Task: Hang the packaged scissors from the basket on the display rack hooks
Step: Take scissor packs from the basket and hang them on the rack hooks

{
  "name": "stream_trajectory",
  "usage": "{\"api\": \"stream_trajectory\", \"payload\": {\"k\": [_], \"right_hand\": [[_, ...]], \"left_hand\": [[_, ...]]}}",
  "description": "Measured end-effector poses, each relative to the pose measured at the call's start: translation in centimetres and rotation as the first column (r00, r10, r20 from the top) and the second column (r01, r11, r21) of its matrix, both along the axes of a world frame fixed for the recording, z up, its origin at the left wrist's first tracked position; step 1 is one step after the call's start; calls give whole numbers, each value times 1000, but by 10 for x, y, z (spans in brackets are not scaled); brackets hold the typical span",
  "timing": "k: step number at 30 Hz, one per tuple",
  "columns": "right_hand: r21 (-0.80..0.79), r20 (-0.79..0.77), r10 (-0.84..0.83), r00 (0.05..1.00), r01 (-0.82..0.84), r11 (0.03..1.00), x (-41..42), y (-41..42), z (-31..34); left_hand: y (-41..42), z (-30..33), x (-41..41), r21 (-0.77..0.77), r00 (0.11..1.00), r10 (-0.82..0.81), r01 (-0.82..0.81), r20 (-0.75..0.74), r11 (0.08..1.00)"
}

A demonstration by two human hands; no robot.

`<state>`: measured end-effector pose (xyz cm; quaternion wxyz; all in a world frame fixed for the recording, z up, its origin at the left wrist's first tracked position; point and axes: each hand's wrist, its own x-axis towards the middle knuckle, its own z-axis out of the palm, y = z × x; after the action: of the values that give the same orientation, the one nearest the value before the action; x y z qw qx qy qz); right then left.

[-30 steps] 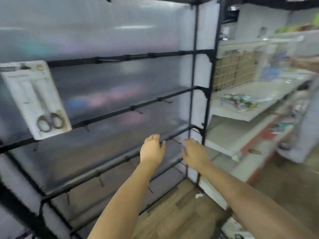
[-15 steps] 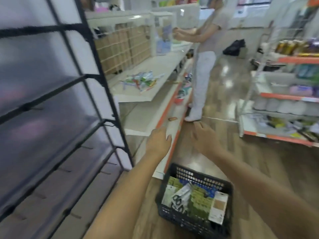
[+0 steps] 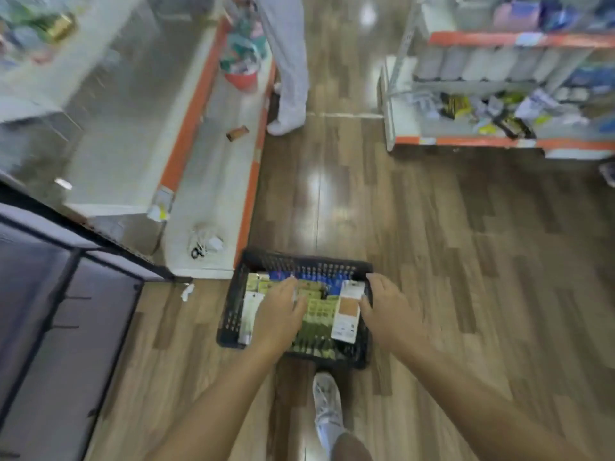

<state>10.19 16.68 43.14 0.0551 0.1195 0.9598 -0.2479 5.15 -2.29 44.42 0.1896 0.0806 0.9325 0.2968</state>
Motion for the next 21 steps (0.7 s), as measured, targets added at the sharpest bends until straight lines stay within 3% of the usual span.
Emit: {"api": "stream_trajectory", "payload": {"k": [4, 11, 14, 21], "right_hand": [[-91, 169, -34, 985, 50, 995, 29, 7, -86], [-74, 433, -102, 896, 148, 986, 61, 8, -210], [-80, 461, -159, 873, 220, 972, 58, 11, -253], [-173, 465, -226, 856, 338, 925, 13, 3, -333]], "left_hand": [[-8, -73, 23, -32, 985, 45, -40, 164, 999], [-51, -192, 58, -120, 927, 98, -58, 361, 991], [-65, -252, 55, -259, 900, 93, 22, 426, 966], [-48, -336, 0, -200, 924, 15, 67, 383, 977]]}}
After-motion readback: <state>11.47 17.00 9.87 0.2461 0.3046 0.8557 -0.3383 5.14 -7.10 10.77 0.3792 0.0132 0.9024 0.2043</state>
